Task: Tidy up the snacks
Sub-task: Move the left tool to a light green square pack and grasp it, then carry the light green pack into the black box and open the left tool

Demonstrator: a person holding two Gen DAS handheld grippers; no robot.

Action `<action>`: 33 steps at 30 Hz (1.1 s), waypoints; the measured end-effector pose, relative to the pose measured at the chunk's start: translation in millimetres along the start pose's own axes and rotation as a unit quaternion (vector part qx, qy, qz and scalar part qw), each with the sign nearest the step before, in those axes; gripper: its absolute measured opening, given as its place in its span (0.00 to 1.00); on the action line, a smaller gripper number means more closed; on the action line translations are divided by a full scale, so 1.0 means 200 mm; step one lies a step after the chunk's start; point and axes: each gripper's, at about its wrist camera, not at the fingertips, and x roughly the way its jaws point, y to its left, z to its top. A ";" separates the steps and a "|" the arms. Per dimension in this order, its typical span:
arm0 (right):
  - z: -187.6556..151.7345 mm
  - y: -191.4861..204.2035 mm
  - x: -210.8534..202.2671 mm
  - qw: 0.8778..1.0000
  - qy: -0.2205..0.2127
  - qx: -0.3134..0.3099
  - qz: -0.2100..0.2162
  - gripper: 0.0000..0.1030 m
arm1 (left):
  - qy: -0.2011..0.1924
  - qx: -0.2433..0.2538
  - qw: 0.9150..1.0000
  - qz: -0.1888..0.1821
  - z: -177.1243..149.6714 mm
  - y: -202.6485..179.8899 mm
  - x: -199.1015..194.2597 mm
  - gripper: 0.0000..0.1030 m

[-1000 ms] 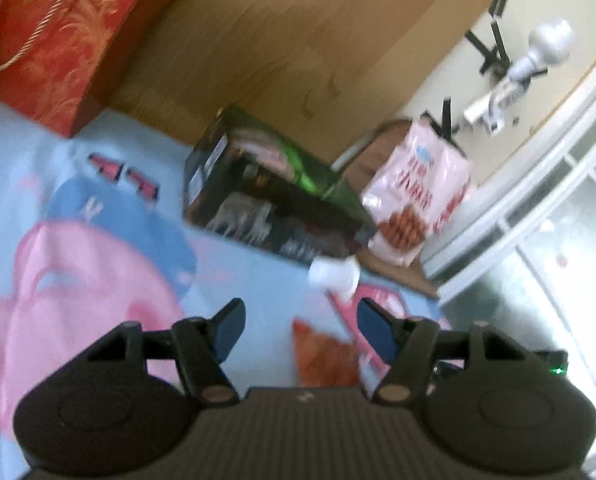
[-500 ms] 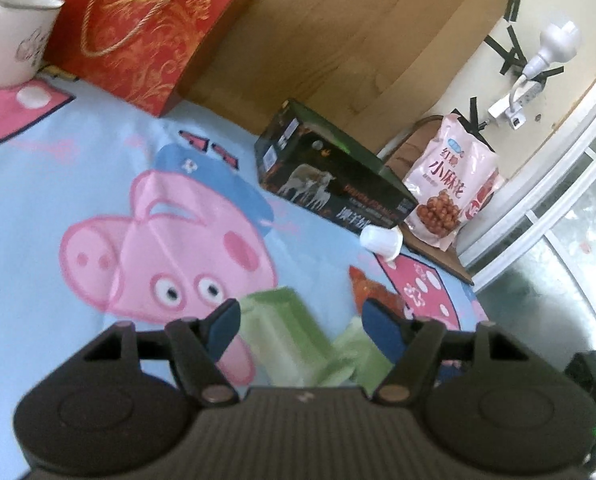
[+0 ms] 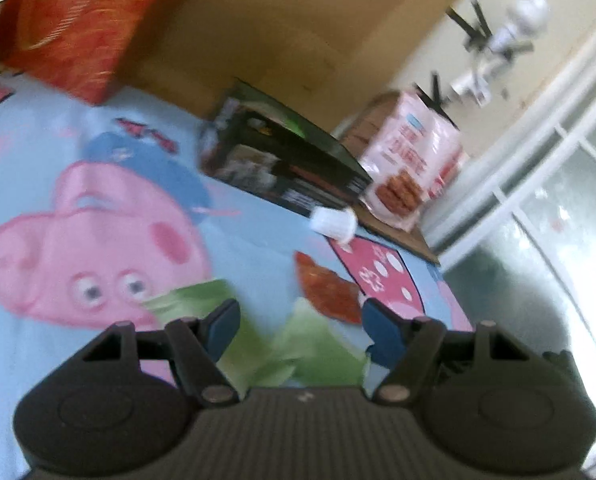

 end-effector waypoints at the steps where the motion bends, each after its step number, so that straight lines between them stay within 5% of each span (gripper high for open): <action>1: -0.01 0.00 -0.01 1.000 0.002 0.007 0.003 0.64 | 0.010 0.009 1.000 0.001 0.01 -0.02 0.04 0.67; 6: -0.04 0.02 -0.04 1.000 0.008 -0.006 -0.004 0.63 | 0.053 0.020 0.998 0.002 0.01 -0.05 0.22 0.67; 11: -0.03 -0.02 -0.02 1.000 0.000 0.009 -0.002 0.59 | 0.054 0.044 0.998 0.012 -0.04 -0.10 0.22 0.67; 13: 0.00 -0.05 0.00 1.000 -0.004 0.016 -0.017 0.45 | 0.054 0.039 0.998 0.008 -0.06 -0.11 0.22 0.67; 21: 0.00 -0.06 0.01 0.999 -0.006 0.034 -0.004 0.44 | 0.055 0.014 0.998 0.008 -0.04 -0.12 0.22 0.70; 24: 0.01 -0.04 0.03 1.000 -0.004 0.020 0.009 0.42 | 0.059 0.019 0.998 0.010 -0.05 -0.14 0.25 0.48; 27: 0.03 -0.04 0.03 1.000 -0.015 0.014 -0.006 0.26 | 0.058 0.023 0.998 0.016 -0.04 -0.18 0.23 0.46; 33: 0.15 -0.14 -0.04 0.997 -0.069 0.037 -0.007 0.21 | 0.022 0.065 0.998 -0.010 0.13 -0.31 0.14 0.46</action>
